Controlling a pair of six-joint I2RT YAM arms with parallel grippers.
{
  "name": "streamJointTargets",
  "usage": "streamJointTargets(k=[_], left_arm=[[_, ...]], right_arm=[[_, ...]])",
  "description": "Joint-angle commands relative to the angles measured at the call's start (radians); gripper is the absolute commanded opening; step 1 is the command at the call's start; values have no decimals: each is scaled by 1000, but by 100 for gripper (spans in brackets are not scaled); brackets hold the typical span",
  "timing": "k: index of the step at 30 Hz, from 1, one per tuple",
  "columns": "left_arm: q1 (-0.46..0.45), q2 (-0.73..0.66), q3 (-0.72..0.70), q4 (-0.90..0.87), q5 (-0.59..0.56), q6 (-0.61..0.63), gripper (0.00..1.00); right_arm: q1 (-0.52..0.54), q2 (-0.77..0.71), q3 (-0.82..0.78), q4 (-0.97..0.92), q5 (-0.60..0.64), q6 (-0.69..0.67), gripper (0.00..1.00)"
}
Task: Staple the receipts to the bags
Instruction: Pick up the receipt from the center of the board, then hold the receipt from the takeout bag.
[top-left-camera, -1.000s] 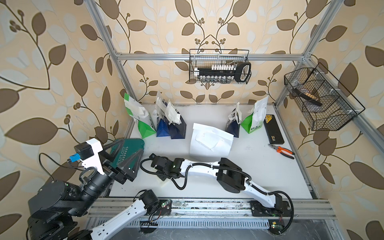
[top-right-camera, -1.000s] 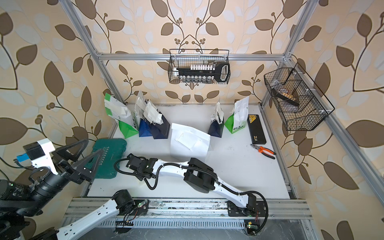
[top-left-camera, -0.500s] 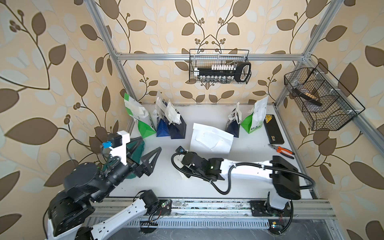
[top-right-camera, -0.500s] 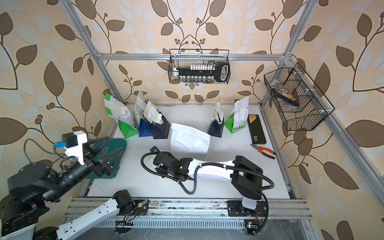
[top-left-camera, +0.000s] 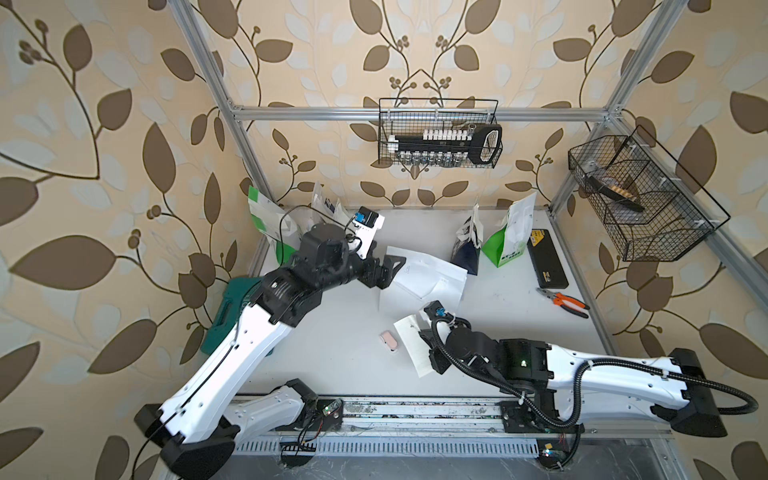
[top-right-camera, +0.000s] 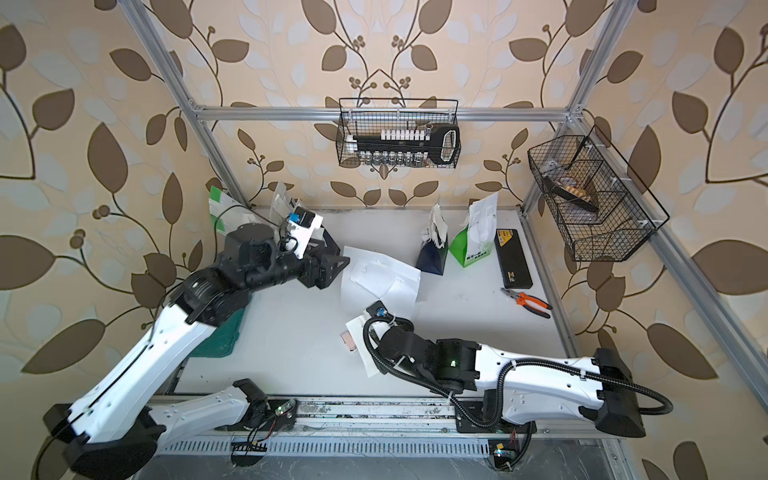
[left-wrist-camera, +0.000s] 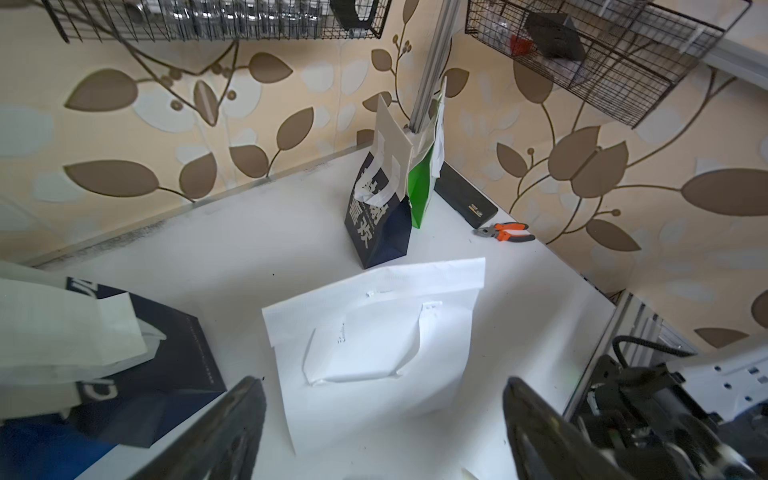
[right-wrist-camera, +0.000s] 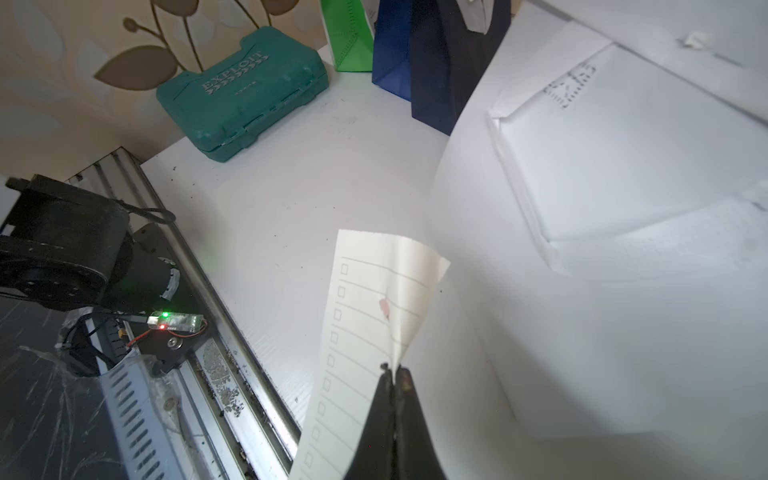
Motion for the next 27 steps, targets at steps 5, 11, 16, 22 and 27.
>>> streamJointTargets(k=[5, 11, 16, 22, 27], left_arm=[[79, 271, 106, 205, 319, 13, 85], [126, 489, 229, 72, 507, 58, 72], [126, 444, 144, 108, 545, 40, 69], [126, 331, 60, 120, 527, 1, 69], [126, 293, -6, 125, 480, 9, 69]], right_arm=[[-71, -80, -17, -39, 163, 3, 0], [-287, -30, -17, 131, 65, -58, 0], [-370, 78, 10, 243, 39, -109, 0], [-405, 126, -7, 392, -13, -154, 0], [-405, 148, 11, 442, -40, -174, 0]])
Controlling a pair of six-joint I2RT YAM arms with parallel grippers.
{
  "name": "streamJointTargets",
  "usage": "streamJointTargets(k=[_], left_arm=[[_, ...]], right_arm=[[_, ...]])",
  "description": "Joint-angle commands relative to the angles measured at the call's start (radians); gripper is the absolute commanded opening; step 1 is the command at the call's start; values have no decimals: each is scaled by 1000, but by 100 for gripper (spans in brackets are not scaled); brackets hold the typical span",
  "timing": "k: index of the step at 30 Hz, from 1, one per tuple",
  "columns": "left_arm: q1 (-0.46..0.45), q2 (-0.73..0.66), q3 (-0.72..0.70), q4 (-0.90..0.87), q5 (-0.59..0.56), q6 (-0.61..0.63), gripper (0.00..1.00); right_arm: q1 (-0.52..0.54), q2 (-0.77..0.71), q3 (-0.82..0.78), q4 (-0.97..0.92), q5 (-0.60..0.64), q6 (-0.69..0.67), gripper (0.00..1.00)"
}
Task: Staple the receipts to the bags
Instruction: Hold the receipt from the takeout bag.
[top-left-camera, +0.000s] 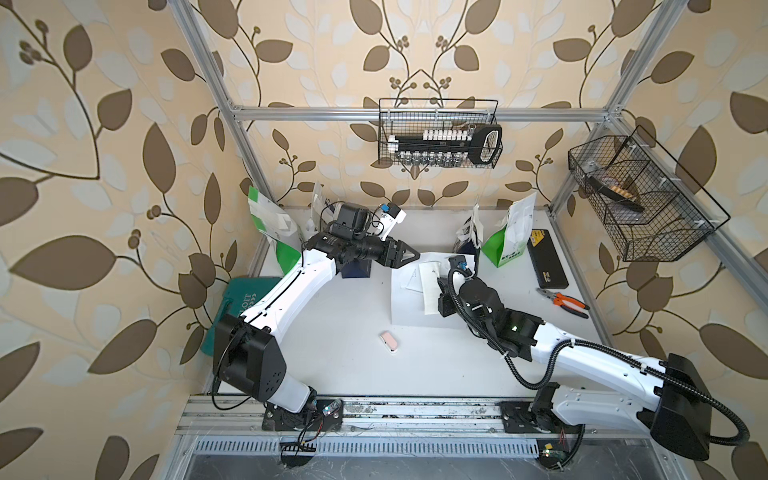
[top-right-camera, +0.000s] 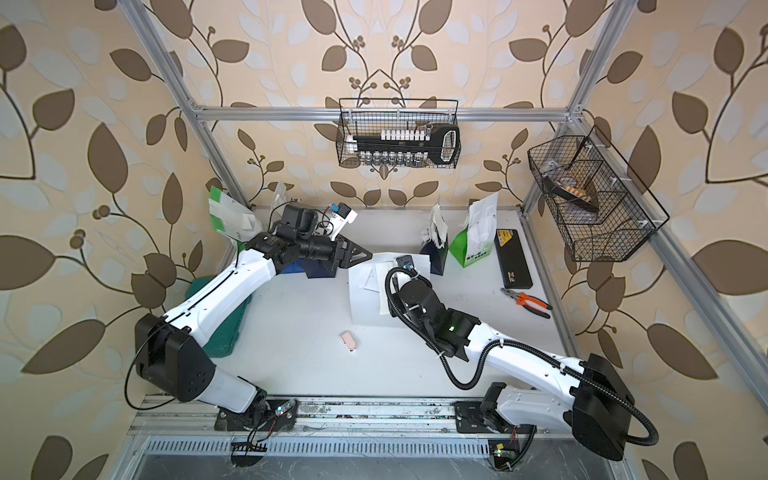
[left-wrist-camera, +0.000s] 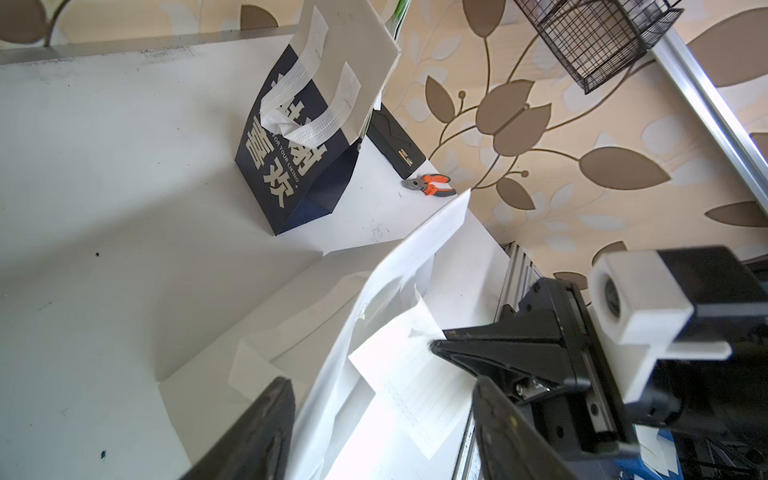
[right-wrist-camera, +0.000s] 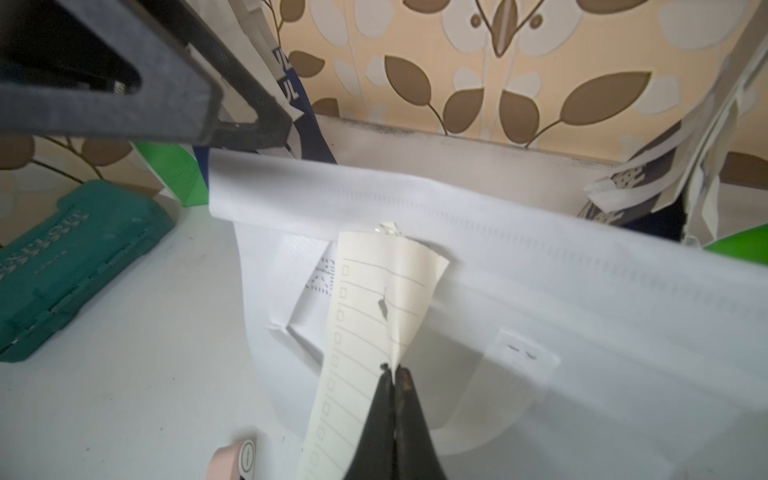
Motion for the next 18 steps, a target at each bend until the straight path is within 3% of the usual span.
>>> streamJointTargets(k=[1, 6, 10, 14, 18], left_arm=[[-2, -30, -18, 23, -11, 10, 68], [-1, -19, 2, 24, 0, 26, 60], [-2, 12, 27, 38, -7, 28, 67], [-2, 39, 46, 66, 10, 29, 67], [-3, 84, 88, 20, 20, 48, 57]], right_arm=[[-2, 33, 35, 65, -25, -36, 0], [-28, 57, 36, 79, -27, -32, 0], [-38, 47, 16, 119, -34, -20, 0], [-39, 56, 25, 130, -32, -2, 0], [-39, 82, 48, 107, -8, 22, 0]])
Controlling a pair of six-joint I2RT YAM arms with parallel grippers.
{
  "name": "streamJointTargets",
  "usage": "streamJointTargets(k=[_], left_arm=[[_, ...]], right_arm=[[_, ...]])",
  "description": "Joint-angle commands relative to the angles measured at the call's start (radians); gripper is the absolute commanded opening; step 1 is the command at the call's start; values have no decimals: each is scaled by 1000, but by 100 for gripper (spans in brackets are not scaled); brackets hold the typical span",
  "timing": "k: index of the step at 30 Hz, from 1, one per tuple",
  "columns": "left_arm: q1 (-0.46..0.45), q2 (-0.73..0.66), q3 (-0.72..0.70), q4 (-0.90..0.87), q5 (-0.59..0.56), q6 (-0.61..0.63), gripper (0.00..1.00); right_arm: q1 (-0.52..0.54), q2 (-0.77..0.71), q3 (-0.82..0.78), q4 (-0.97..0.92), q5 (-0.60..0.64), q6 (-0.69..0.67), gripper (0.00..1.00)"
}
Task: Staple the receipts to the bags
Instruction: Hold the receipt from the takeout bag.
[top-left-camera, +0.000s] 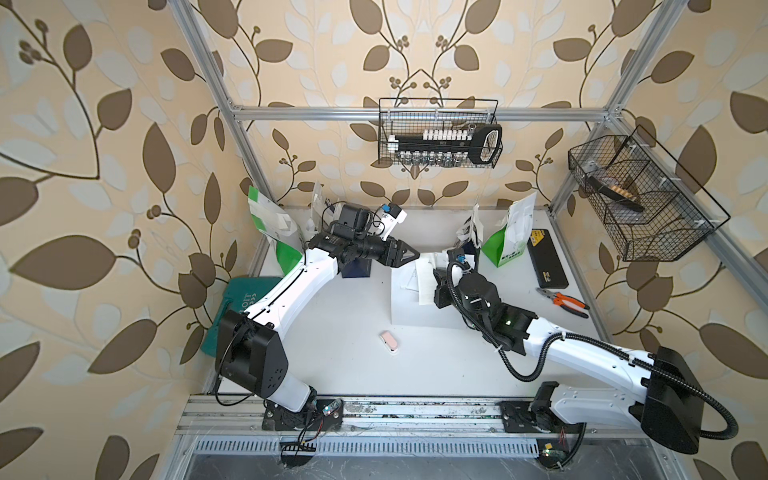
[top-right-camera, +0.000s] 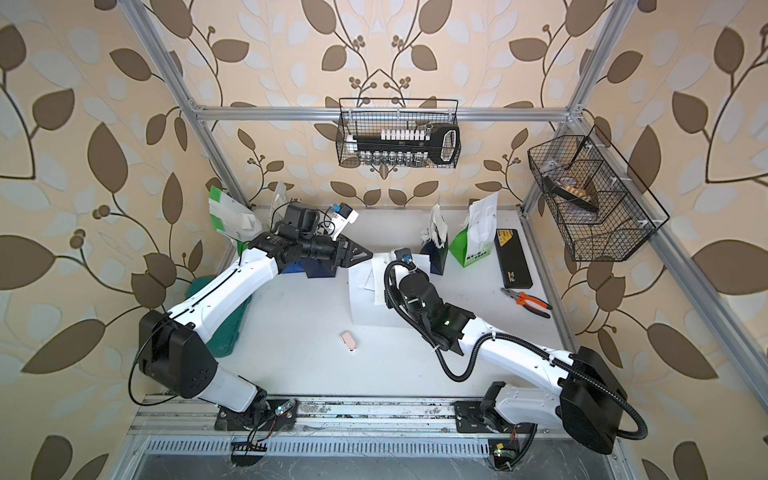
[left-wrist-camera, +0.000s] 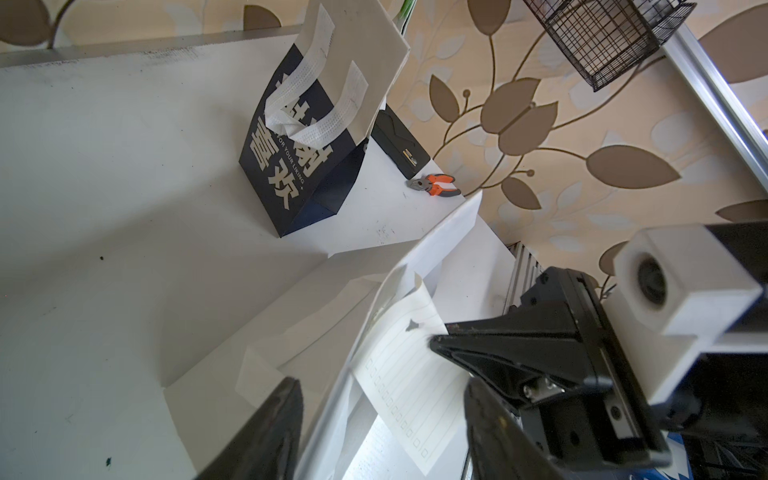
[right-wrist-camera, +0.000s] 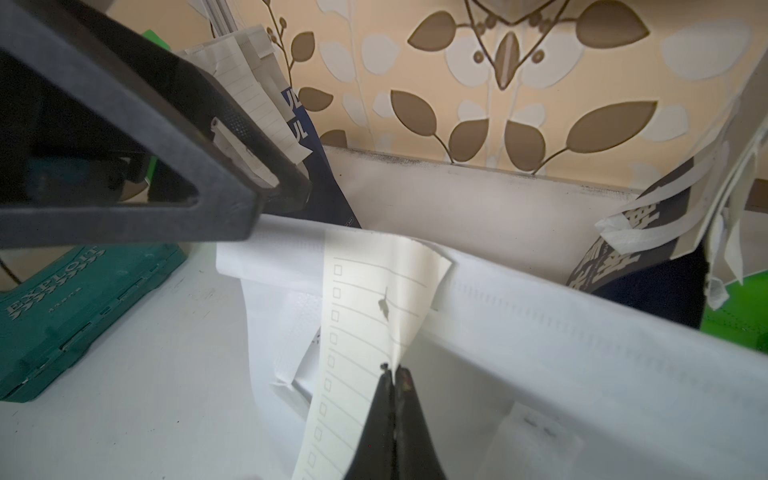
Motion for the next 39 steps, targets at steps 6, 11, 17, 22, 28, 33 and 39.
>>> streamJointTargets(k=[6, 11, 17, 22, 28, 33, 39], left_arm=[[-12, 32, 38, -4, 9, 36, 55], [-20, 53, 48, -12, 6, 45, 52], [-33, 55, 48, -21, -5, 57, 46], [-51, 58, 49, -42, -41, 78, 39], [-60, 56, 49, -57, -66, 96, 27], [-61, 37, 40, -46, -89, 100, 5], [-74, -7, 19, -29, -92, 108, 0]], right_arm=[[-2, 27, 1, 35, 40, 79, 0], [-1, 35, 9, 43, 44, 81, 0], [-3, 51, 14, 39, 32, 85, 0], [-2, 62, 11, 40, 31, 88, 0], [-2, 64, 11, 39, 36, 92, 0], [-4, 63, 19, 21, 38, 80, 0], [-49, 41, 52, -90, 77, 102, 39]])
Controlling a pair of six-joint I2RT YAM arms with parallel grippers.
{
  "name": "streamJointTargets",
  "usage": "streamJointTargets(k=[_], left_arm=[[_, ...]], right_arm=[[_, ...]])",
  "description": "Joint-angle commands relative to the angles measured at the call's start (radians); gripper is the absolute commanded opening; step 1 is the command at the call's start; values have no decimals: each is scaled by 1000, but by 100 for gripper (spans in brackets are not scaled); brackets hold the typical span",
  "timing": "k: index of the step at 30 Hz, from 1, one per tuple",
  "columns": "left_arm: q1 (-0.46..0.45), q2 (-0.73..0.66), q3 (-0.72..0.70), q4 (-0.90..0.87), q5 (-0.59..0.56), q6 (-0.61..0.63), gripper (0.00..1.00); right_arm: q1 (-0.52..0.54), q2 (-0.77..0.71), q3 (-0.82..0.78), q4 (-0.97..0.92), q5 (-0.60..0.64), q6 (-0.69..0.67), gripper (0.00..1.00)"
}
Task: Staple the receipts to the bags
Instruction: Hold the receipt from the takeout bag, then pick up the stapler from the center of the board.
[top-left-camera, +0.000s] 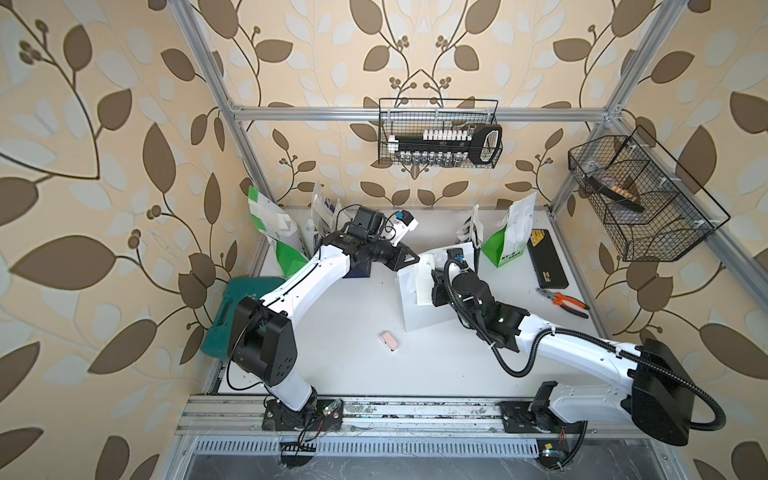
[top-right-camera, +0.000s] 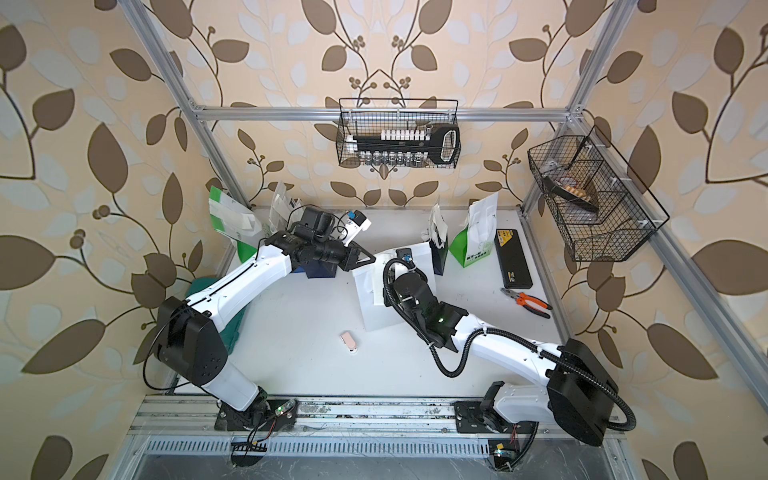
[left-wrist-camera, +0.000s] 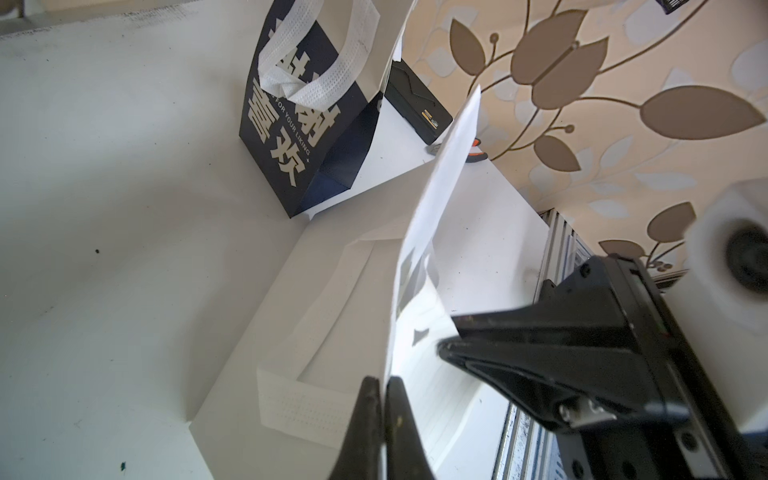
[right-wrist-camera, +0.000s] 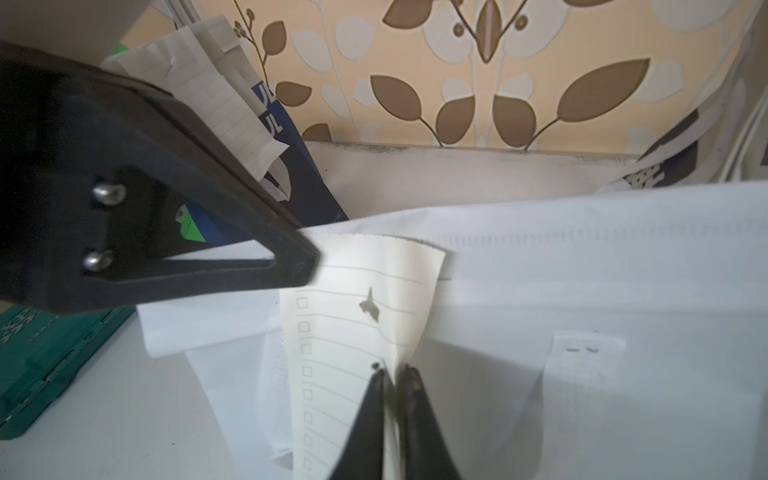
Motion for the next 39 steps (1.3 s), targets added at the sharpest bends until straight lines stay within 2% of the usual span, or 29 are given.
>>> streamJointTargets(k=[1, 3, 5, 8, 11, 13, 17, 22, 27, 30, 33, 39], left_arm=[[-12, -75, 2, 22, -4, 22, 0], [-15, -95, -4, 30, -18, 21, 0], [-18, -112, -9, 29, -34, 17, 0], [-26, -123, 0, 10, -112, -15, 0], [-39, -141, 20, -35, -198, -55, 0], [-47, -195, 2, -33, -249, -89, 0], [-52, -331, -41, -75, -420, -188, 0], [-54, -546, -94, -125, -505, -269, 0], [-54, -687, -45, -258, -570, -304, 0], [-54, -755, 20, -354, -685, -282, 0], [-54, -778, 86, -435, -792, -255, 0], [-54, -823, 142, -505, -967, -214, 0]], right_arm=[[-44, -23, 37, -98, 40, 27, 46], [-75, -37, 60, -190, 49, 62, 52], [-92, -83, 55, -233, 2, 65, 55], [-91, -204, -13, -201, -203, 29, 58], [-65, -297, -52, -258, -364, 48, 60], [-23, -345, -62, -323, -391, 62, 60], [67, -443, -118, -398, -445, 118, 61], [150, -459, -156, -476, -479, 152, 62], [244, -387, -169, -471, -446, 164, 64], [253, -291, -164, -436, -458, 190, 65], [255, -159, -138, -368, -476, 198, 66], [256, 192, 67, -335, -435, 172, 64]])
